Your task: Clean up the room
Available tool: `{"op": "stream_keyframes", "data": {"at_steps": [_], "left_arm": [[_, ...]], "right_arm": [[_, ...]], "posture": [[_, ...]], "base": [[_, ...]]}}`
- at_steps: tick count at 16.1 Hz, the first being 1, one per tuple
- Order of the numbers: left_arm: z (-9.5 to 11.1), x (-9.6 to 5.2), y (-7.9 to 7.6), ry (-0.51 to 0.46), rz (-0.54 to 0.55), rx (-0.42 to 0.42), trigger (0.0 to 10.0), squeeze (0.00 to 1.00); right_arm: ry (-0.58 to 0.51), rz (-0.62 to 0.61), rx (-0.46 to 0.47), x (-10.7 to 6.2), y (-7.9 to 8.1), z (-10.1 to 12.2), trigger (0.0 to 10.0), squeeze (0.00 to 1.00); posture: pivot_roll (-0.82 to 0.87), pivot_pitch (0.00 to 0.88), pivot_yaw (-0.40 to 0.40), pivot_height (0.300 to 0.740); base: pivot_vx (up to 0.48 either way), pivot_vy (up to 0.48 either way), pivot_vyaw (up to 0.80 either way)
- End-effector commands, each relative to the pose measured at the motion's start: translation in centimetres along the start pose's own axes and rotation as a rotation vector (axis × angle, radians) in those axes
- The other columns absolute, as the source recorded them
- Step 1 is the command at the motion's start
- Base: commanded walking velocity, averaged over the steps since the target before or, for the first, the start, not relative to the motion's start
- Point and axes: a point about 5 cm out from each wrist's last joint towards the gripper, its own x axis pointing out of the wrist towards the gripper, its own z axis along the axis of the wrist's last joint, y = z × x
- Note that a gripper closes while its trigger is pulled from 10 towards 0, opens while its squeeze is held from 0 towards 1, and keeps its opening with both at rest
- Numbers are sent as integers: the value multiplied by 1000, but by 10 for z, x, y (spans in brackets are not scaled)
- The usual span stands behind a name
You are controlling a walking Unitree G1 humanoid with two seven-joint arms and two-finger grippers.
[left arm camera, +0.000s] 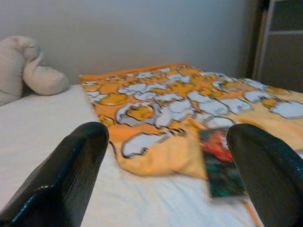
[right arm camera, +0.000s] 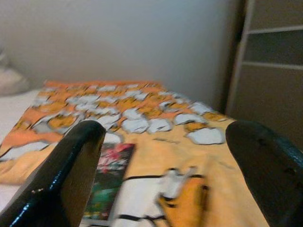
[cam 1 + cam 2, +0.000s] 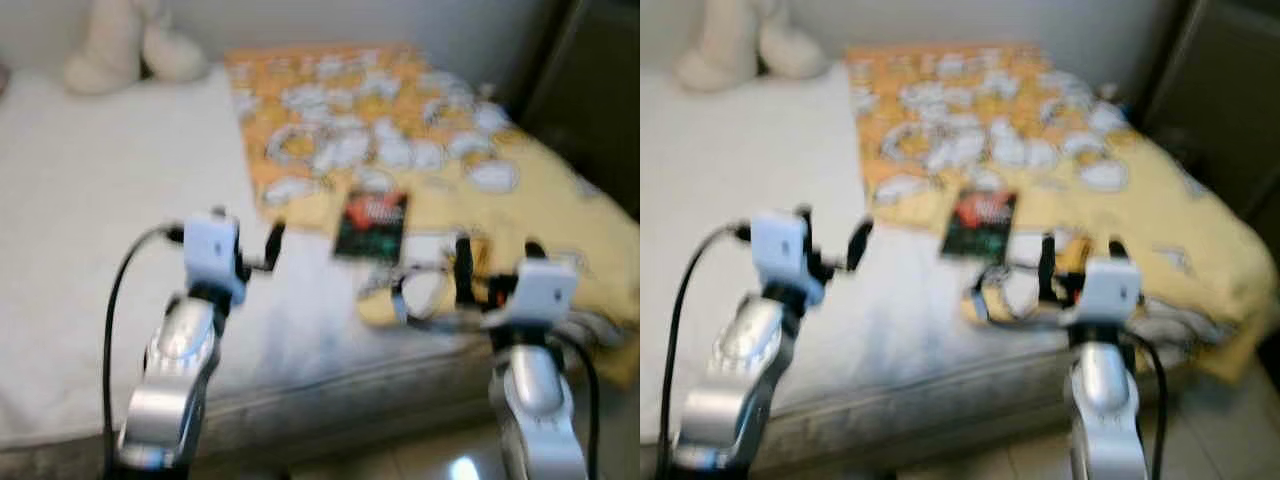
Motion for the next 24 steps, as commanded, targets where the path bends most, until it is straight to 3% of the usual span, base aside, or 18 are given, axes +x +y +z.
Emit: {"op": "stream_keyframes", "data": {"at_steps": [1, 6, 10, 24], "left_arm": [[0, 2, 2, 4, 14, 1, 10000, 0], [1, 5, 1, 8, 0, -12, 10000, 0], [3, 12, -1, 13, -38, -16, 10000, 0], [0, 13, -1, 41, -56, -19, 10000, 0]], "right_arm": [[8, 19, 17, 2, 3, 0, 10000, 0], [21, 14, 26, 3, 4, -2, 10000, 0], [68, -45, 87, 14, -6, -12, 10000, 0], [78, -32, 102, 21, -1, -19, 10000, 0]], "posture": [[2, 0, 4, 719], [1, 0, 8, 719], [8, 0, 23, 719], [15, 0, 24, 719]], "base": [[480, 0, 0], [192, 0, 0], [0, 0, 0], [0, 0, 0]]}}
